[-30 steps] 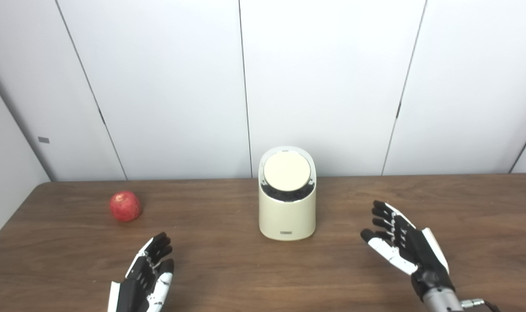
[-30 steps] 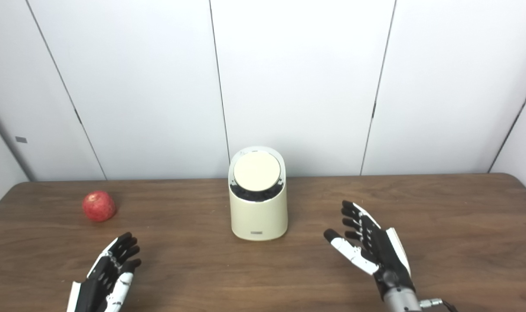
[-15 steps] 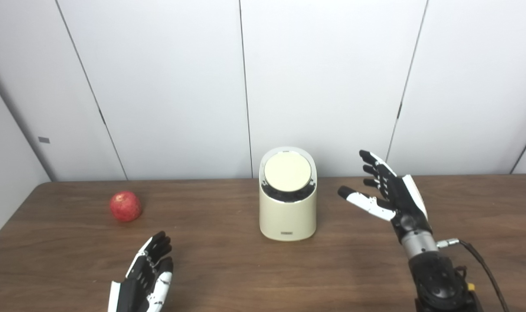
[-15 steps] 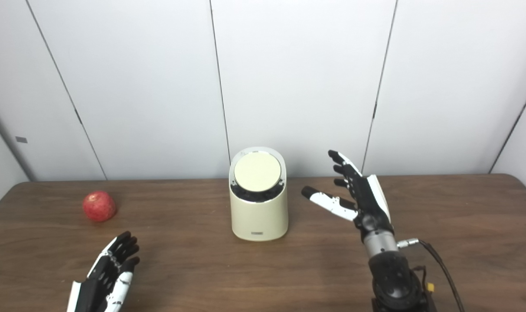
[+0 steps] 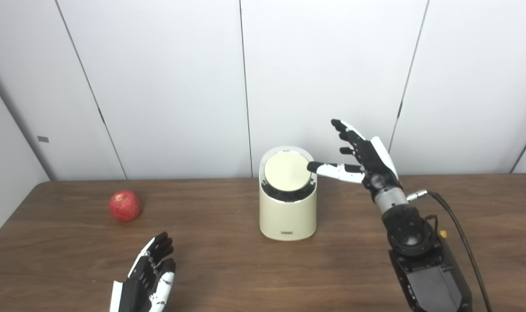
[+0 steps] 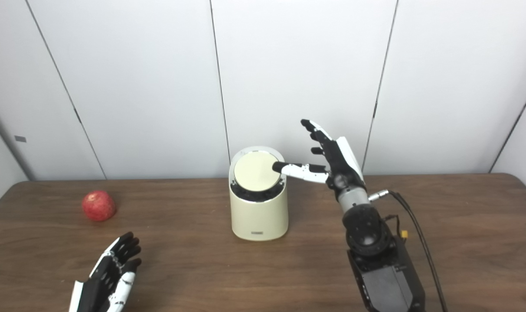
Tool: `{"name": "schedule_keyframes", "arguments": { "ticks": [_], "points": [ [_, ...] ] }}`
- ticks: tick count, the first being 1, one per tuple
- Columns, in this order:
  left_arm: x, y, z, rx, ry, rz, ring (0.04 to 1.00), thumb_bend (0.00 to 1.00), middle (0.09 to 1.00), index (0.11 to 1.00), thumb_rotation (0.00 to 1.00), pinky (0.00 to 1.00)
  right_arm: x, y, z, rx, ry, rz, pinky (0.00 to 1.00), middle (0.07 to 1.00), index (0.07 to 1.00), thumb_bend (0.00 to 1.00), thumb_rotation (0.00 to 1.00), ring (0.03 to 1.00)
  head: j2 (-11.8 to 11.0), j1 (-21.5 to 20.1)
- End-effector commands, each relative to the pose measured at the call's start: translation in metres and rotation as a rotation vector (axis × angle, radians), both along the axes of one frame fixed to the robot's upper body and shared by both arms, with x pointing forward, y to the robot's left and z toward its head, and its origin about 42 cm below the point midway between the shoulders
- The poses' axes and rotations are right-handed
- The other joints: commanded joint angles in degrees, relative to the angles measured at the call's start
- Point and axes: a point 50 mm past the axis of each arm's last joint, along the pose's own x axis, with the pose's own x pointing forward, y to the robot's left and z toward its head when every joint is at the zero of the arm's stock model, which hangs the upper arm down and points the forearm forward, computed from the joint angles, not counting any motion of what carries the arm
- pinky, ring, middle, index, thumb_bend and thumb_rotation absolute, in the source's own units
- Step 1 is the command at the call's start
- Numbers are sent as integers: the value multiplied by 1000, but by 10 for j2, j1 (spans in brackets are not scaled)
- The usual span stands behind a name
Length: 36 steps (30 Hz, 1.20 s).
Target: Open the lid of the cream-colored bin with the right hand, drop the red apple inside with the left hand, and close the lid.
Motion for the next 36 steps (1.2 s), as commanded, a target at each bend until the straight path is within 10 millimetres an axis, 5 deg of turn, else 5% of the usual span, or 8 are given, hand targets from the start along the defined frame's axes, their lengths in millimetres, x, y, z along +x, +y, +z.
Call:
{"name": "schedule_keyframes", "arguments": {
  "ticks": [1, 12, 23, 30, 36],
  "points": [
    [-17, -10, -30, -43, 118, 10, 839, 382, 851, 882, 528, 785, 10, 8, 31, -62, -95, 29, 764, 913, 900, 899, 392, 904, 1, 1],
    [-19, -16, -28, -38, 126, 18, 830, 387, 847, 881, 532, 759, 29, 30, 22, -117, -96, 56, 753, 902, 869, 928, 252, 871, 7, 7],
    [-19, -18, -26, -45, 114, 20, 825, 391, 845, 876, 529, 751, 34, 38, 14, -223, -107, 53, 758, 898, 886, 936, 265, 872, 12, 11],
    [-19, -17, -27, -47, 111, 19, 823, 392, 843, 874, 535, 755, 33, 43, 11, -242, -142, 61, 860, 910, 900, 917, 257, 907, 12, 11],
    [-20, -17, -26, -58, 113, 21, 824, 401, 841, 874, 526, 762, 31, 44, 14, -406, -205, 66, 871, 914, 904, 901, 265, 917, 15, 11]
  ]
}}
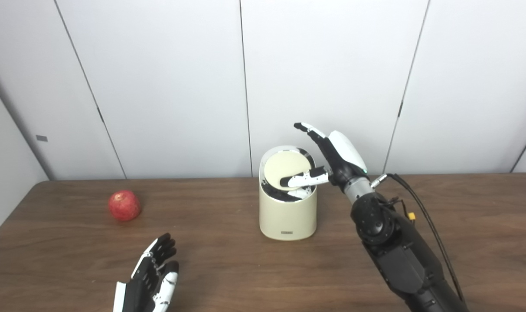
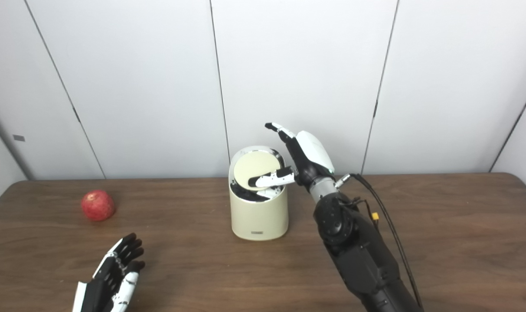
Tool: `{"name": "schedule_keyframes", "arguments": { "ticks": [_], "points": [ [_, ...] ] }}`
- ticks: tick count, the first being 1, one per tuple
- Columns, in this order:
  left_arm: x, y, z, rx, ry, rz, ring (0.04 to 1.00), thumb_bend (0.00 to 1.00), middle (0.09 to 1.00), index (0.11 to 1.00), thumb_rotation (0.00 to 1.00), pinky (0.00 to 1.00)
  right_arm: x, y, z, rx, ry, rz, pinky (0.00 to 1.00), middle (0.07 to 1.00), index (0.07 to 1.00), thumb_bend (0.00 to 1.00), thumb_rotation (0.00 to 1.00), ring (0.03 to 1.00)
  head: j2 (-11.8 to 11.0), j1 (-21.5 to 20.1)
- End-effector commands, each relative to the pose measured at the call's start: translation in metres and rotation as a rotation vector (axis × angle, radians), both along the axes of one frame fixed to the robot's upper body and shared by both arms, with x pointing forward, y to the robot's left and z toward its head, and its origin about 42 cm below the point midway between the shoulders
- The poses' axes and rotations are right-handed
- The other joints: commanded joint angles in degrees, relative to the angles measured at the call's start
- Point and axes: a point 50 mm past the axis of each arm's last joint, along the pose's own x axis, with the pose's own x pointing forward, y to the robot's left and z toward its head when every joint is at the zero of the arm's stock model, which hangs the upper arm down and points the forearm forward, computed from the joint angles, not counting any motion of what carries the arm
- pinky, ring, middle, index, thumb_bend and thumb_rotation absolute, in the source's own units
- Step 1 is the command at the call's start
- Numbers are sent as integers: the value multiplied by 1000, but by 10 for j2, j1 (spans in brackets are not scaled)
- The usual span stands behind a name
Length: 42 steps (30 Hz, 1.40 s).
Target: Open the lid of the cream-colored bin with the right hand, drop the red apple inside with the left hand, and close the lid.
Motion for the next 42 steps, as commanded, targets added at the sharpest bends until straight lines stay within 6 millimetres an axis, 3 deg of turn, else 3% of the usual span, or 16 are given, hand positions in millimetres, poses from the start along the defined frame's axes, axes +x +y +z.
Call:
{"name": "schedule_keyframes", "arguments": {
  "ticks": [1, 6, 10, 15, 20, 21, 24, 26, 28, 32, 42],
  "points": [
    [-18, -11, -27, -48, 105, 7, 823, 399, 840, 873, 530, 761, 4, 7, 29, -103, -125, 21, 859, 909, 901, 908, 259, 916, 1, 1],
    [-18, -11, -27, -50, 101, 3, 827, 413, 843, 872, 556, 768, 3, 7, 31, -235, -192, 13, 875, 916, 895, 963, 209, 932, 3, -1],
    [-18, -11, -27, -54, 102, 4, 829, 418, 843, 874, 560, 776, 2, 7, 32, -236, -196, 19, 869, 914, 891, 980, 181, 930, 3, -1],
    [-19, -11, -26, -44, 102, 6, 826, 413, 839, 871, 575, 774, 1, 4, 35, -107, -153, 31, 885, 905, 884, 953, 204, 927, 6, 2],
    [-19, -12, -26, -49, 104, 6, 828, 411, 841, 872, 564, 776, -2, -7, 44, 213, -56, 22, 819, 899, 864, 873, 223, 885, 7, 3],
    [-19, -12, -26, -50, 102, 4, 826, 408, 841, 872, 563, 775, -2, -13, 47, 275, -32, 11, 802, 897, 865, 815, 267, 880, 8, 3],
    [-19, -12, -26, -47, 103, 0, 824, 406, 841, 873, 561, 763, -6, -31, 53, 491, 63, 6, 756, 877, 850, 632, 628, 849, 8, 3],
    [-18, -12, -26, -45, 105, 0, 822, 418, 841, 873, 570, 758, -10, -43, 53, 628, 127, 38, 823, 905, 880, 573, 826, 889, 8, 3],
    [-18, -12, -26, -48, 105, 0, 820, 426, 840, 872, 572, 753, -14, -51, 50, 695, 163, 50, 877, 925, 872, 577, 919, 922, 8, 3],
    [-18, -11, -25, -53, 109, 1, 831, 425, 847, 879, 567, 770, -36, -70, 32, 733, 185, 49, 895, 943, 881, 529, 993, 944, 9, 3],
    [-17, -7, -25, -53, 105, 9, 818, 443, 832, 861, 548, 766, -90, -88, -15, 732, 244, 16, 905, 926, 884, 529, 1000, 944, 17, 4]
  ]
}}
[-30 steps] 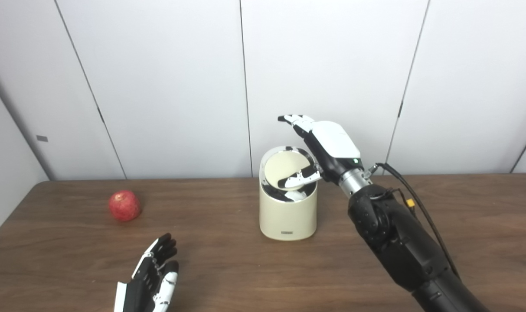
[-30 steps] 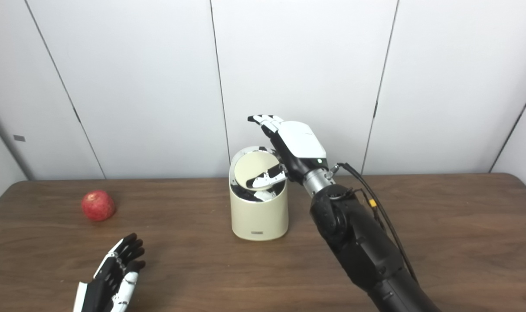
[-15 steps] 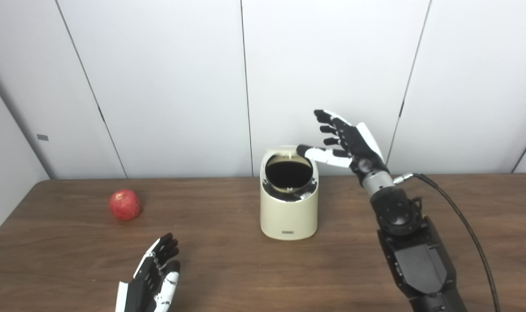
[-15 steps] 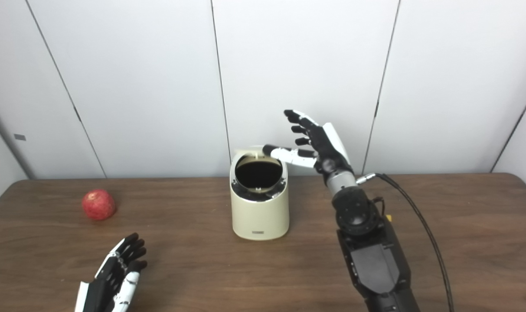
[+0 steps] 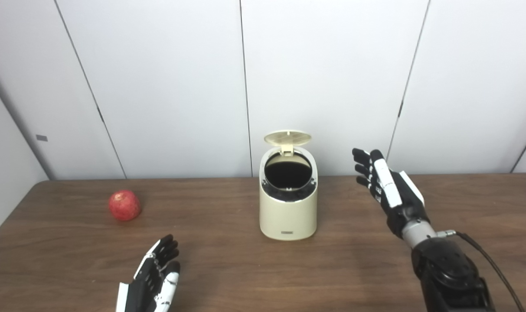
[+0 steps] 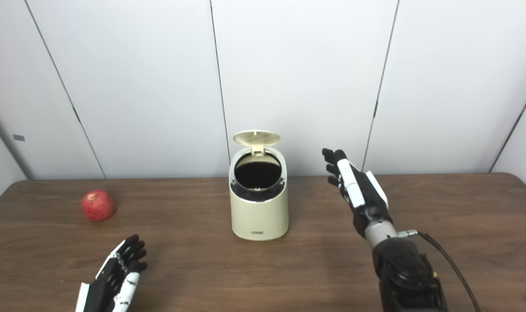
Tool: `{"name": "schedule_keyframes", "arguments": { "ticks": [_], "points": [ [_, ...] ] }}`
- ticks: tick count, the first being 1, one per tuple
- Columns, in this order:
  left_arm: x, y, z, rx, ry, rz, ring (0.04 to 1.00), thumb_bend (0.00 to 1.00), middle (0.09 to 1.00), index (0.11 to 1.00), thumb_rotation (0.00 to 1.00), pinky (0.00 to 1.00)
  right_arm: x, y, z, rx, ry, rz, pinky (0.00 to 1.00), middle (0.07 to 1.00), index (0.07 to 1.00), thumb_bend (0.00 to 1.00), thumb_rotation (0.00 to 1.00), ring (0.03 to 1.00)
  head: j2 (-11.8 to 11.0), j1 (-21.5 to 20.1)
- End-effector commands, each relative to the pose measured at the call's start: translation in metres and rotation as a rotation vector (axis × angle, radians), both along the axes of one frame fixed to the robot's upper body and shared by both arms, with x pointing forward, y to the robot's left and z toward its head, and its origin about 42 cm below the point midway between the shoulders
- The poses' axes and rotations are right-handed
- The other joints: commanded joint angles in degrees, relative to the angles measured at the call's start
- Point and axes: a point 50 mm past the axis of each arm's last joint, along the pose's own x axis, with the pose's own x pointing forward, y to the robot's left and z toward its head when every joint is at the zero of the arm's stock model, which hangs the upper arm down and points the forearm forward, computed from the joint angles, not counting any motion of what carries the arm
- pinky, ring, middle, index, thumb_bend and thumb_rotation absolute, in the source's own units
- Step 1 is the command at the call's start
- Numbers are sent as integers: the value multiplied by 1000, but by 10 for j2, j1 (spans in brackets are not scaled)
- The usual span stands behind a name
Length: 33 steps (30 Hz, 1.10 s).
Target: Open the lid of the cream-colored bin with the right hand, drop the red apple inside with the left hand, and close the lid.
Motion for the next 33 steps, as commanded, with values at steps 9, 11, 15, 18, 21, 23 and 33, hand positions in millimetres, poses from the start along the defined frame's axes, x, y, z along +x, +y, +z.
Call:
{"name": "schedule_keyframes", "arguments": {
  "ticks": [9, 11, 15, 18, 21, 23, 33],
  "points": [
    [-18, 1, -24, -62, 66, 7, 826, 470, 837, 865, 525, 783, -30, 11, -6, -69, -76, 29, 893, 944, 930, 566, 1000, 953, 10, 5],
    [-18, 2, -21, -77, 67, 16, 819, 490, 832, 863, 508, 778, -36, 12, -11, -82, -79, 18, 904, 949, 936, 582, 1000, 958, 13, 12],
    [-16, 5, -9, -56, 53, 44, 806, 482, 826, 862, 502, 755, -45, 8, -20, -96, -85, -3, 910, 954, 935, 576, 1000, 959, 18, 32],
    [-13, 7, 0, -52, 32, 57, 821, 457, 844, 880, 457, 756, -49, 0, -26, -117, -85, -17, 904, 952, 933, 590, 1000, 957, 21, 64],
    [-12, 15, 10, 44, 35, 109, 789, 482, 825, 869, 431, 698, -50, -9, -29, -112, -78, -25, 886, 948, 936, 570, 1000, 947, 23, 102],
    [-10, 24, 21, 102, 35, 148, 767, 521, 815, 858, 373, 672, -50, -17, -33, -94, -75, -17, 901, 960, 947, 554, 1000, 957, 25, 132],
    [9, 79, 60, 331, 10, 291, 818, 744, 829, 890, 243, 798, -50, -30, -43, -77, -61, -9, 904, 958, 937, 547, 1000, 961, 21, 199]
  ]
}}
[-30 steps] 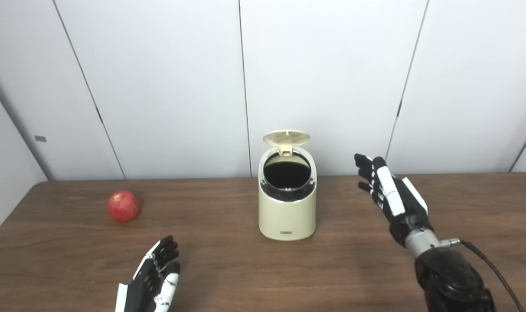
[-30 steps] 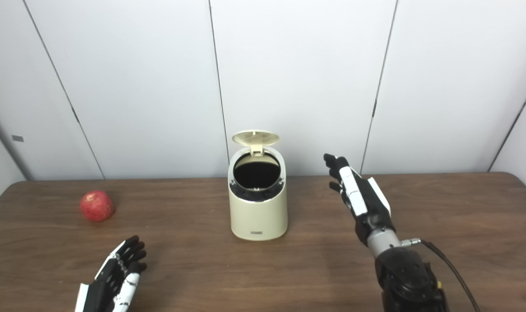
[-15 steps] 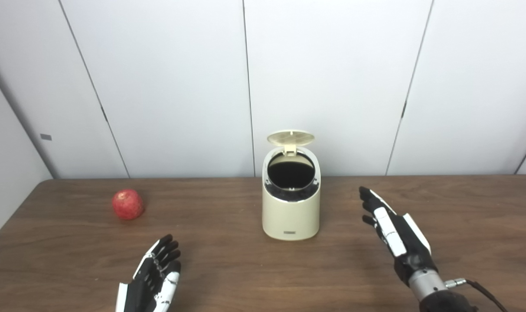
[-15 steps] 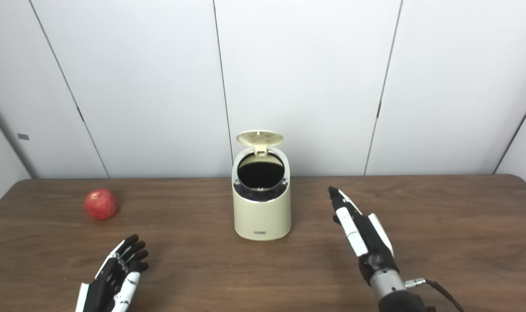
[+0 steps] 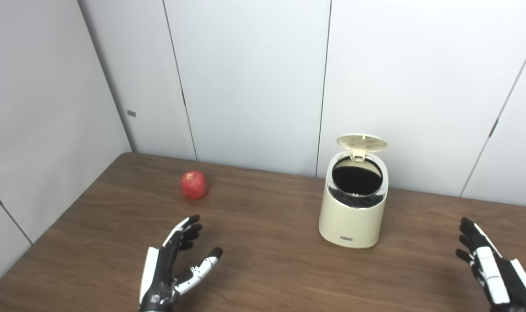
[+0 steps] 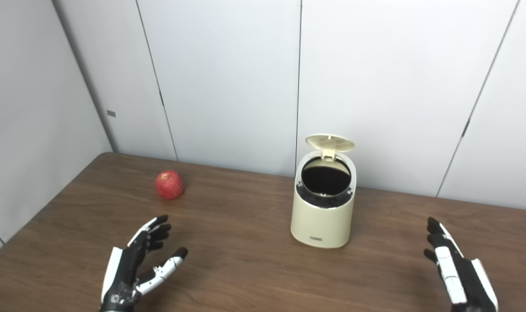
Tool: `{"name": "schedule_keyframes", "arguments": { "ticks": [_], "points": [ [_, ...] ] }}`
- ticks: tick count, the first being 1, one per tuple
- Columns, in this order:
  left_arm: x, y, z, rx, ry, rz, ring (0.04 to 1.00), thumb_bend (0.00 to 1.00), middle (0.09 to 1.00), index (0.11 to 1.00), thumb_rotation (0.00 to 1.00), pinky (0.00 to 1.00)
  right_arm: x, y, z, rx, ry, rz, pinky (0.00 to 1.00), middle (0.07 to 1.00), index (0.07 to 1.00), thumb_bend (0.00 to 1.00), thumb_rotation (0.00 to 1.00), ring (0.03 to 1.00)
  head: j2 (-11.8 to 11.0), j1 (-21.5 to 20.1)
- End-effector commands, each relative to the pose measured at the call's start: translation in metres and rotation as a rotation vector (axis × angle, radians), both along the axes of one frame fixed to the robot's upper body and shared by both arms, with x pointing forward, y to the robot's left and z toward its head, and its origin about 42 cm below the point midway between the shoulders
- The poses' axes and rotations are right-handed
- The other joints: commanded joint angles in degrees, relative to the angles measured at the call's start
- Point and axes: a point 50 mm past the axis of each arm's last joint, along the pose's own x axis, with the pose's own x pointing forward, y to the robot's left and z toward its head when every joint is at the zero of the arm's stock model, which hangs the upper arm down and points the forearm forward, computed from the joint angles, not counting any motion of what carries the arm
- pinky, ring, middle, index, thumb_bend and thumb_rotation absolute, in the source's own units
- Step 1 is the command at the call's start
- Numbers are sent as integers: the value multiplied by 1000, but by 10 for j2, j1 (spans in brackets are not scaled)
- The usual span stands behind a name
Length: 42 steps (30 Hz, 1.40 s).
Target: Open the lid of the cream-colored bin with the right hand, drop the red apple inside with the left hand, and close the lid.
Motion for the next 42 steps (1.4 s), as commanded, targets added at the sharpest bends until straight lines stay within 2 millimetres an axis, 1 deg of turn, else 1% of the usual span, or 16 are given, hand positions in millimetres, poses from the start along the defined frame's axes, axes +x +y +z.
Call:
{"name": "schedule_keyframes", "arguments": {
  "ticks": [1, 4, 8, 12, 15, 21, 25, 27, 30, 31, 33, 34, 35, 36, 38, 42],
  "points": [
    [13, 13, 26, 69, -73, 19, 815, 762, 838, 897, 232, 781, 7, 4, 18, 18, -92, 26, 904, 954, 933, 555, 1000, 959, 0, 3],
    [25, 29, 40, 128, -63, 45, 835, 809, 862, 921, 231, 831, 7, 5, 21, 27, -85, 15, 901, 944, 922, 538, 1000, 954, -2, 15],
    [48, 48, 56, 207, -32, 78, 856, 839, 907, 941, 244, 744, 5, 8, 24, 26, -88, 15, 888, 939, 917, 525, 1000, 950, -3, 25],
    [69, 59, 70, 280, 26, 123, 897, 856, 922, 935, 266, 808, 3, 9, 25, 37, -81, 15, 879, 932, 916, 519, 1000, 939, -2, 31],
    [87, 65, 78, 340, 81, 144, 907, 868, 931, 947, 260, 813, 1, 10, 26, 40, -78, 12, 865, 923, 912, 510, 1000, 923, -2, 35],
    [118, 76, 82, 397, 160, 140, 916, 918, 945, 938, 214, 775, -1, 8, 27, 19, -76, 21, 854, 923, 920, 514, 1000, 920, -1, 36],
    [134, 80, 81, 432, 205, 121, 935, 934, 956, 947, 194, 787, -1, 10, 29, 12, -73, 24, 853, 919, 923, 484, 1000, 917, -1, 35],
    [144, 80, 79, 458, 214, 106, 924, 949, 952, 947, 158, 778, -2, 11, 29, 4, -73, 27, 851, 915, 921, 459, 1000, 914, -1, 35],
    [159, 81, 76, 486, 225, 86, 914, 992, 953, 936, 149, 776, -2, 11, 29, 9, -72, 29, 863, 914, 918, 448, 1000, 919, -1, 35],
    [163, 81, 76, 489, 227, 80, 893, 997, 947, 933, 149, 754, -2, 11, 29, 9, -71, 27, 864, 913, 916, 446, 1000, 918, 0, 31],
    [172, 79, 74, 498, 241, 70, 782, 1000, 923, 928, 155, 606, -3, 10, 30, 4, -71, 23, 860, 909, 910, 455, 1000, 916, 0, 29],
    [176, 79, 74, 507, 252, 66, 756, 1000, 913, 929, 160, 572, -4, 10, 30, -1, -73, 22, 853, 907, 908, 454, 1000, 912, 0, 28],
    [180, 79, 74, 515, 261, 62, 782, 1000, 917, 929, 166, 598, -5, 10, 30, -7, -75, 22, 848, 904, 907, 452, 1000, 910, 0, 28],
    [183, 78, 74, 520, 267, 60, 851, 1000, 930, 931, 172, 685, -5, 10, 31, -12, -76, 21, 843, 903, 906, 453, 1000, 907, 2, 29],
    [190, 77, 75, 512, 276, 60, 917, 1000, 942, 929, 179, 779, -7, 10, 32, -19, -77, 21, 842, 904, 908, 453, 1000, 907, 4, 31],
    [203, 75, 79, 498, 305, 52, 942, 1000, 963, 933, 184, 804, -8, 10, 33, -16, -74, 17, 836, 895, 901, 455, 1000, 903, 6, 31]
  ]
}}
